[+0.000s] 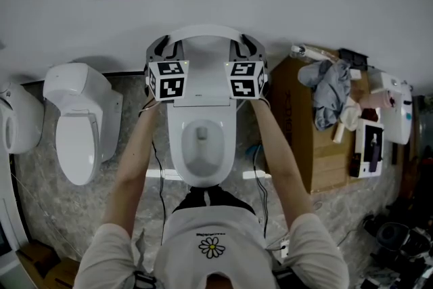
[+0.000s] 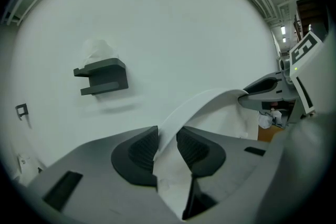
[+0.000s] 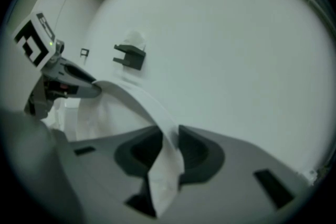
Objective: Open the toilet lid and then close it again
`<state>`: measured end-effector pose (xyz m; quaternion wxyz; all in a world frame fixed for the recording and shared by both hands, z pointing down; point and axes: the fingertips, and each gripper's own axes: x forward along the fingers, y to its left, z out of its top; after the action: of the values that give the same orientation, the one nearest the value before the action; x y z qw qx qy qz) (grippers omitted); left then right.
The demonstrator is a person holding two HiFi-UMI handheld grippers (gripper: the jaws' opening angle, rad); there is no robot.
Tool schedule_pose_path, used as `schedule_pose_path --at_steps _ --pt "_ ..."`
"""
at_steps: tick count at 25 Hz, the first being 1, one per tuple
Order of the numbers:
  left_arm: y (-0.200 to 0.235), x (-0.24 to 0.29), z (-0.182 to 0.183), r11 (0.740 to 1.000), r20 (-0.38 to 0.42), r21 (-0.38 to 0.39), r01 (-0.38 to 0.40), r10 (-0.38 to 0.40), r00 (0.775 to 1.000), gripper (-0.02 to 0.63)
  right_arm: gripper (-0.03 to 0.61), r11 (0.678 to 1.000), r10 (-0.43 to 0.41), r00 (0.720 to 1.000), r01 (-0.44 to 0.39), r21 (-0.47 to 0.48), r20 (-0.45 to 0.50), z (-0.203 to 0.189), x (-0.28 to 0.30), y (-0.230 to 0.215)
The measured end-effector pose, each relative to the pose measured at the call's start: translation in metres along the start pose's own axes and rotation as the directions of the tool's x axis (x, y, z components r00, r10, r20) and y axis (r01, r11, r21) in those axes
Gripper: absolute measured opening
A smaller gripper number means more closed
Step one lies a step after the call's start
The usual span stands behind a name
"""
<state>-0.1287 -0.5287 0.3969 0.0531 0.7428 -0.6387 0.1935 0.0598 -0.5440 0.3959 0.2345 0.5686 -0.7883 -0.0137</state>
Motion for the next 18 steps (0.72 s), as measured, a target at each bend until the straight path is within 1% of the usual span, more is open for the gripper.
schedule_pose_path --at_steps 4,9,13,16,18 --pt "-0.006 -0.02 -0.004 1.0 0.006 0.005 0.014 -0.014 1.0 0.13 0.11 1.0 -0.004 1.0 0.005 -0.007 0.013 -0.003 -0.02 0.004" --pt "-0.013 -0.048 -0.012 1.0 0.033 -0.002 0.025 -0.025 0.999 0.138 0.11 1.0 -0.02 0.999 0.02 0.005 0.033 -0.012 -0.048 0.013" --pt "-0.018 -0.073 -0.017 0.999 0.06 0.012 0.037 -0.038 0.998 0.143 0.112 0.999 -0.027 0.998 0.029 -0.023 0.048 -0.017 -0.075 0.021" --pt "-0.024 -0.096 -0.029 0.999 0.061 0.027 0.036 -0.038 0.997 0.146 0.117 0.999 -0.019 0.998 0.021 -0.031 0.066 -0.022 -0.096 0.032" --pt "-0.03 -0.11 -0.041 0.999 0.046 0.035 0.039 -0.041 0.998 0.149 0.118 0.999 -0.016 0.998 0.018 -0.034 0.058 -0.034 -0.111 0.039"
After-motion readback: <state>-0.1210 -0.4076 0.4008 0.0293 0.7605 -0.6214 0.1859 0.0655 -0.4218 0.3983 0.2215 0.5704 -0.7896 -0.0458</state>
